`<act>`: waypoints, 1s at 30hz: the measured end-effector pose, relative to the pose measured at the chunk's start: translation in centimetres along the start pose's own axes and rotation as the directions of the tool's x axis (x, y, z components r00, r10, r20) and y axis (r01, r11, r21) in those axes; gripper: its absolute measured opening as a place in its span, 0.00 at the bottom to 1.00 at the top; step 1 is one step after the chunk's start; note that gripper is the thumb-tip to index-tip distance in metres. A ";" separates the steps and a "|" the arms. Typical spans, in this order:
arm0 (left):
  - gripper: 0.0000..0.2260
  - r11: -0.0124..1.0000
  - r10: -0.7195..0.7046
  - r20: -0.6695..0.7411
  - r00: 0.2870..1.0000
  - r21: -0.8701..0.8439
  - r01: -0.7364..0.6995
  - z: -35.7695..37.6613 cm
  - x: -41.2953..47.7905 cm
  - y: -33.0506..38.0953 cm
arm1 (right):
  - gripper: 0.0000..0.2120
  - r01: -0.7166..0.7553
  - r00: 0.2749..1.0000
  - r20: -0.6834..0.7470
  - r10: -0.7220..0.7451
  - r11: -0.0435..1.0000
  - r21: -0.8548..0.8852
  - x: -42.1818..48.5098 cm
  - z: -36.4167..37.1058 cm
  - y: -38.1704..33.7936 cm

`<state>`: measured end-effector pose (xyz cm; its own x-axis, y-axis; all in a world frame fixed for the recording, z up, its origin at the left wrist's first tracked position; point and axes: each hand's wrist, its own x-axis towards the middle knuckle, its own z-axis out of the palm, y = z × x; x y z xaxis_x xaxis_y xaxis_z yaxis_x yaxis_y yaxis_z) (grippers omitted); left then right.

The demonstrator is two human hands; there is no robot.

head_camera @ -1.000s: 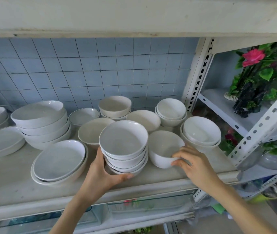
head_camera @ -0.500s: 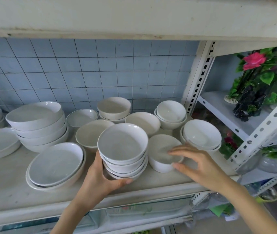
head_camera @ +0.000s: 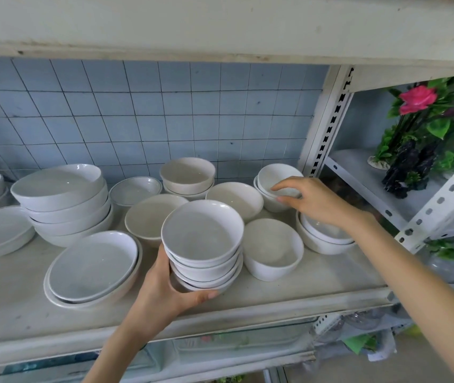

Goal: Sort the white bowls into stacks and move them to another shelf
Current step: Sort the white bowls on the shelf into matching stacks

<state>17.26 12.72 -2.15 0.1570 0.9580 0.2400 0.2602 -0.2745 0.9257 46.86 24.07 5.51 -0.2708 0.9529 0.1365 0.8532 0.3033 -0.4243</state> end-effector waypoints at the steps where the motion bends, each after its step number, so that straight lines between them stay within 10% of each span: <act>1: 0.46 1.000 0.002 0.001 1.000 0.001 -0.002 0.0 0.0 0.0 | 0.15 -0.013 1.000 0.024 0.014 0.999 -0.052 0.5 0.2 0.1; 15: 0.48 1.000 -0.005 -0.004 1.000 0.000 0.005 0.0 0.1 -0.2 | 0.08 -0.188 0.974 0.070 0.217 0.937 -0.293 3.3 2.1 1.7; 22: 0.47 1.000 -0.021 -0.011 1.000 -0.012 0.021 0.0 0.1 0.0 | 0.18 -0.200 0.976 0.060 0.210 0.970 -0.138 3.5 1.3 1.8; 30: 0.48 1.000 -0.030 -0.010 0.999 -0.009 0.030 0.0 0.1 0.0 | 0.07 -0.169 0.984 0.056 0.169 0.986 -0.015 4.2 0.2 2.2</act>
<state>17.23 12.85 -2.12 0.1397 0.9666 0.2149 0.2565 -0.2450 0.9350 47.50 28.69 4.93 -0.1469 0.9891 0.0121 0.8933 0.1379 -0.4278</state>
